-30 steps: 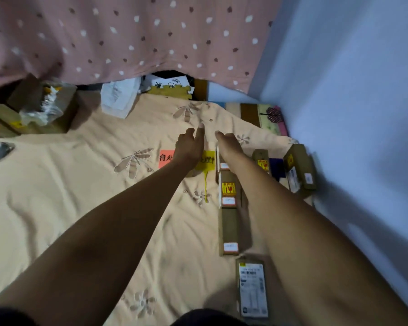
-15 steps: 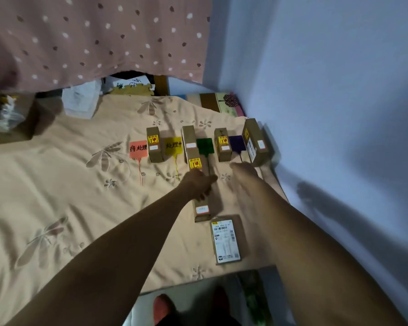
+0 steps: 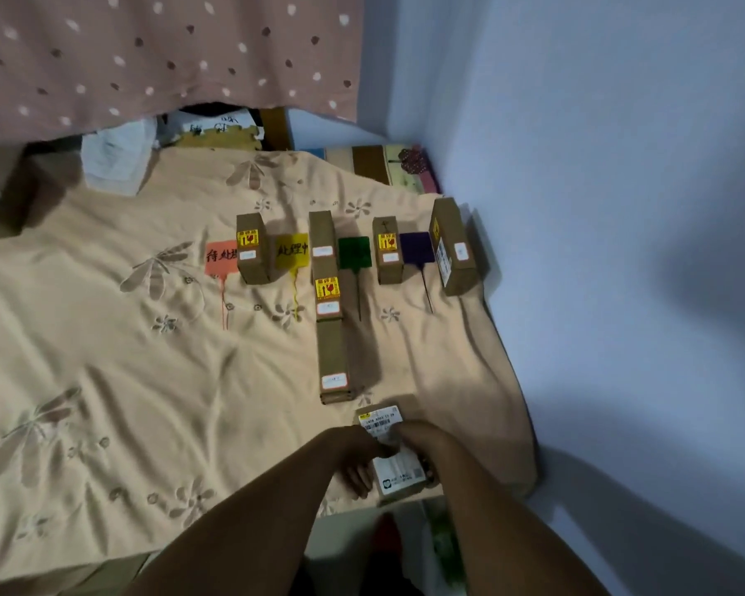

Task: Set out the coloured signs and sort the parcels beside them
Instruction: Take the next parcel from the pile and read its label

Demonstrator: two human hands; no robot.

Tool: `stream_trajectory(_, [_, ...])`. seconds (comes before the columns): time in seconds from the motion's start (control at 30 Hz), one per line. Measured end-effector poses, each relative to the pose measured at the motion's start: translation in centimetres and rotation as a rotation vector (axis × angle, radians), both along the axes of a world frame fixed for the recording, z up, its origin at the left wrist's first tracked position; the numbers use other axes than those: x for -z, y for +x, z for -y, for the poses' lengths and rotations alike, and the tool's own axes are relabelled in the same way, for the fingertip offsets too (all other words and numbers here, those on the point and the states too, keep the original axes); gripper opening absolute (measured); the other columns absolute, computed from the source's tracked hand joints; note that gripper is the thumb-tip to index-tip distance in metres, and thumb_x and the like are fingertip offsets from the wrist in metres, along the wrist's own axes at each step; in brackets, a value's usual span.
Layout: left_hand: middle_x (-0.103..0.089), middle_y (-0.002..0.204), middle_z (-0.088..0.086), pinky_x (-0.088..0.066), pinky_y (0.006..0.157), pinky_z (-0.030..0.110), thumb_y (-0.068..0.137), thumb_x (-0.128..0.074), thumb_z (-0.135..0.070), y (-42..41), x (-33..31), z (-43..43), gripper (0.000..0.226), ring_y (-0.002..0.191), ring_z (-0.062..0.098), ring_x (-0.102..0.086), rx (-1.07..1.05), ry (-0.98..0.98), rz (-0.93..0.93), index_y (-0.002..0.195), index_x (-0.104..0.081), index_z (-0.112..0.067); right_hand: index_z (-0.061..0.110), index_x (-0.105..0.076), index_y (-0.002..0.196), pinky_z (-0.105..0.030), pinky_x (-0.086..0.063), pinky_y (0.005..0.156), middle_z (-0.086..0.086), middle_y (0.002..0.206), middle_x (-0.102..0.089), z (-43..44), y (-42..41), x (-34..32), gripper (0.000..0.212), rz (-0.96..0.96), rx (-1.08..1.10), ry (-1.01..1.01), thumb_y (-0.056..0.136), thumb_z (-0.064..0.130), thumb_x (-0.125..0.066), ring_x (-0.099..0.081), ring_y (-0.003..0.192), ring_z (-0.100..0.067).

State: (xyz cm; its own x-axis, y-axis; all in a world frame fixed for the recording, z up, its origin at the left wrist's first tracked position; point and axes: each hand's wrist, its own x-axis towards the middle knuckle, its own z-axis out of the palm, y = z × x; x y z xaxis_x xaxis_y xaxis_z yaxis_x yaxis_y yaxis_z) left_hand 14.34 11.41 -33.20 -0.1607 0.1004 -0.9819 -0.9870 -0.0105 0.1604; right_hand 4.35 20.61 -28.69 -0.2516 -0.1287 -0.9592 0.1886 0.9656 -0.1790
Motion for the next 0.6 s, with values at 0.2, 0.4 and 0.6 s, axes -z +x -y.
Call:
stream_trajectory(0.2, [-0.066, 0.094, 0.017, -0.050, 0.106, 0.049, 0.099, -0.053, -0.055, -6.6, -11.0, 4.5, 0.062, 0.099, 0.034, -0.066, 0.015, -0.106, -0.221, 0.116, -0.063, 0.004, 0.010, -0.064, 0.115, -0.037, -0.052, 0.085, -0.014, 0.111, -0.070, 2.0, -6.6, -9.3, 0.041, -0.170, 0.152, -0.165, 0.095, 0.044, -0.054, -0.067, 0.100, -0.030])
stream_trajectory(0.4, [-0.072, 0.095, 0.013, -0.060, 0.078, 0.045, 0.094, -0.066, -0.047, -10.1, -23.9, 9.3, 0.045, 0.073, 0.024, -0.066, -0.238, -0.487, -0.666, 0.117, -0.065, -0.009, 0.018, -0.073, 0.087, -0.033, -0.062, 0.058, -0.009, 0.086, -0.078, 7.0, -10.3, -21.1, 0.032, -0.536, 0.276, -0.658, 0.085, 0.044, -0.055, -0.074, 0.069, -0.024])
stream_trajectory(0.6, [-0.056, 0.125, 0.001, -0.055, 0.075, 0.039, 0.097, -0.065, -0.040, -8.9, -34.7, 12.1, 0.053, 0.106, 0.025, -0.059, -0.621, -0.667, -1.091, 0.140, -0.042, -0.017, 0.022, -0.064, 0.099, -0.043, -0.060, 0.091, -0.005, 0.106, -0.072, 13.1, -9.3, -30.2, 0.015, -0.720, 0.350, -0.963, 0.094, 0.035, -0.059, -0.069, 0.096, -0.025])
